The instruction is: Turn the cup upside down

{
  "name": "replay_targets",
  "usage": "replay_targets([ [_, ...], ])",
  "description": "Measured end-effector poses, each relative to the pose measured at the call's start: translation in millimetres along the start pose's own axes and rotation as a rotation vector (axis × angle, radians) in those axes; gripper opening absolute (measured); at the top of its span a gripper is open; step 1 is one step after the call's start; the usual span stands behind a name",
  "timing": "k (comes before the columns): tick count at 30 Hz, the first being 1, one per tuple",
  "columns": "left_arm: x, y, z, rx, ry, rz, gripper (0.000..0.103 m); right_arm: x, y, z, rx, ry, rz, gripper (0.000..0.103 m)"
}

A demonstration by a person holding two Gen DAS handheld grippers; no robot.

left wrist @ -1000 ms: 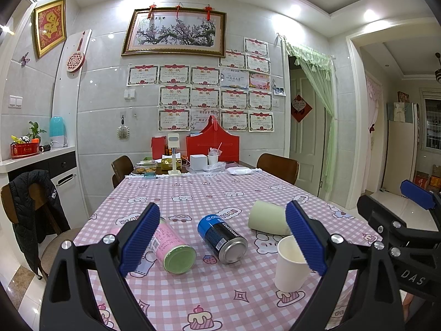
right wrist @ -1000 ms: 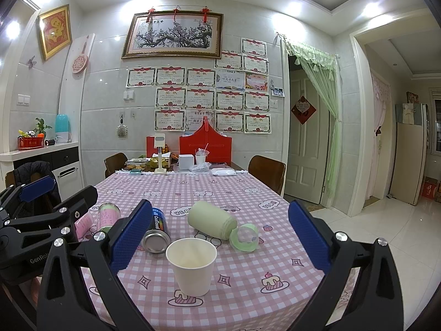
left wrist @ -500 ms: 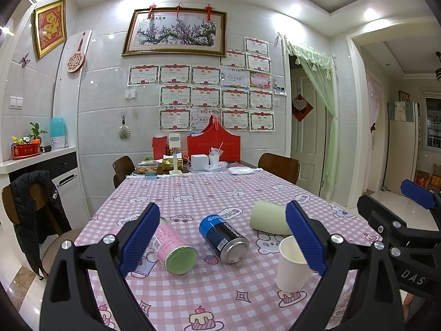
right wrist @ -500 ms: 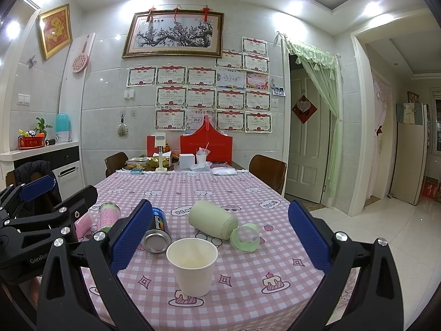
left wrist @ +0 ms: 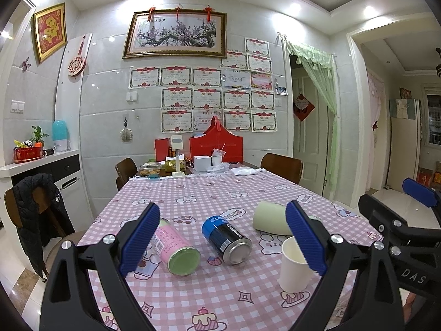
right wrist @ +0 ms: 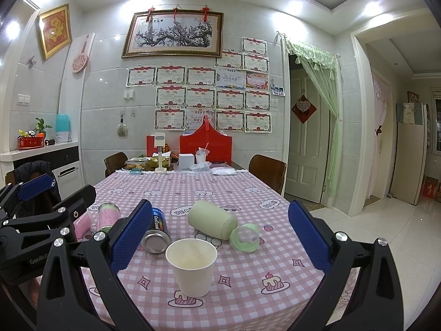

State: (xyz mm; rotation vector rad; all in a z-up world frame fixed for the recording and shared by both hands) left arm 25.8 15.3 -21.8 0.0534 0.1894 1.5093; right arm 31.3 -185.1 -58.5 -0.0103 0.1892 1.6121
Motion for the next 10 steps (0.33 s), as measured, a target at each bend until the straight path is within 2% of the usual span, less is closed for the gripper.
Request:
replay_targets([
  [10,-1.4,-7.7,-3.5,0.019,-0.022,0.008,0.091,-4.2,-6.0,-7.3,0.023,-0.005,-0.013,0.095],
])
Point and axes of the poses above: each gripper's, at about its wrist camera, not at the fingertips, and y roughly against the way its jaws point, x to its left, z to its top, the point moved 3 cm from there along -y, roughly the way its jaws point, and after that the axes turned 6 degrees about y, right-handed, at the moved point
